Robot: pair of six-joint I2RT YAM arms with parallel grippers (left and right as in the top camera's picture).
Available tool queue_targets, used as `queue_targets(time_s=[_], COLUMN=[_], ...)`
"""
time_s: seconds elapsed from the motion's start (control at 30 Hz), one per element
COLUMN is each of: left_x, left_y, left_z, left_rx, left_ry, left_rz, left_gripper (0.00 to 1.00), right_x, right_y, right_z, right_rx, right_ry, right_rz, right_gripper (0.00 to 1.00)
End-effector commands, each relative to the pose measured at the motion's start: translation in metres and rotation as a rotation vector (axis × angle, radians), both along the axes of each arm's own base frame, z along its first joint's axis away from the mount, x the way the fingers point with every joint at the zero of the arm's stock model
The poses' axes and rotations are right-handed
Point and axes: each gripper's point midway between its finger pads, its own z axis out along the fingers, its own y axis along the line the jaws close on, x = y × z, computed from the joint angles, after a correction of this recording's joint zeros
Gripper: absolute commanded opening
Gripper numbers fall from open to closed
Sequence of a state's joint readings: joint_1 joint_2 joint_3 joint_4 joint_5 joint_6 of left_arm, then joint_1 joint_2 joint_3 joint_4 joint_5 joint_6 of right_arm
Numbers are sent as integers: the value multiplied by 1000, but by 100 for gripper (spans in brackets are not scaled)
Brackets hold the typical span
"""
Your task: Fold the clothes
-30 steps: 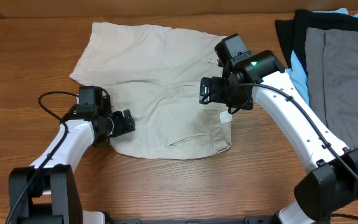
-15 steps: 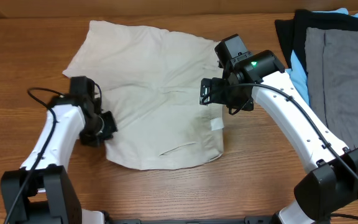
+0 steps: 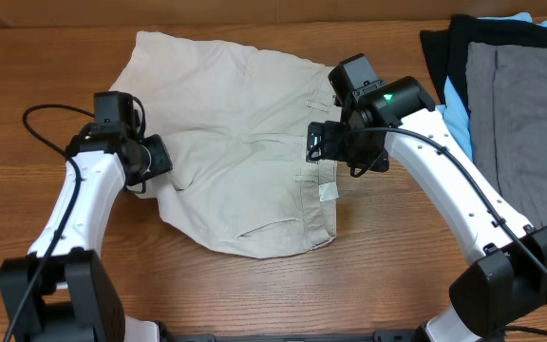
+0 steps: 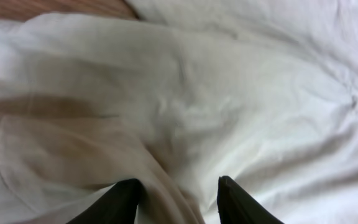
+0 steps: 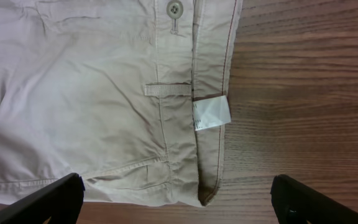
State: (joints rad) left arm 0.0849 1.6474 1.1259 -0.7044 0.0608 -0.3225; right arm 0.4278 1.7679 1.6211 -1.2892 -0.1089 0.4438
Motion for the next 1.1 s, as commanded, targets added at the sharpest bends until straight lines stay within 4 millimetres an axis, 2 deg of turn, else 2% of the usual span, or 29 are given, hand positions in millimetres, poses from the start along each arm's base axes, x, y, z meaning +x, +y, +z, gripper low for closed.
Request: queue_targets(time_s=[0.0, 0.23, 0.3, 0.37, 0.5, 0.63, 0.67, 0.77, 0.87, 1.07], left_x=[9, 18, 18, 19, 23, 21, 19, 11, -5, -40], left_y=[-5, -13, -15, -15, -9, 6, 10, 21, 33, 54], left_z=[-23, -87, -93, -90, -62, -5, 9, 42, 62, 74], left_rx=[-20, -80, -97, -101, -97, -71, -66, -57, -65, -94], left_ry=[36, 120, 131, 128, 141, 187, 197, 219, 270, 342], left_rz=[5, -10, -12, -14, -21, -32, -23, -55, -56, 4], left_gripper=[44, 45, 45, 46, 51, 60, 64, 84, 86, 83], right_x=[-1, -1, -2, -1, -1, -1, -1, -1, -2, -2], right_y=[1, 1, 1, 1, 1, 1, 1, 1, 0, 0], right_z=[1, 1, 1, 1, 1, 1, 1, 1, 1, 1], right_rx=[8, 8, 8, 8, 8, 7, 7, 7, 3, 3], right_ry=[0, 1, 2, 1, 1, 1, 1, 0, 1, 0], right_rz=[8, 8, 8, 8, 8, 8, 8, 13, 30, 34], right_gripper=[100, 100, 100, 100, 100, 100, 100, 100, 100, 100])
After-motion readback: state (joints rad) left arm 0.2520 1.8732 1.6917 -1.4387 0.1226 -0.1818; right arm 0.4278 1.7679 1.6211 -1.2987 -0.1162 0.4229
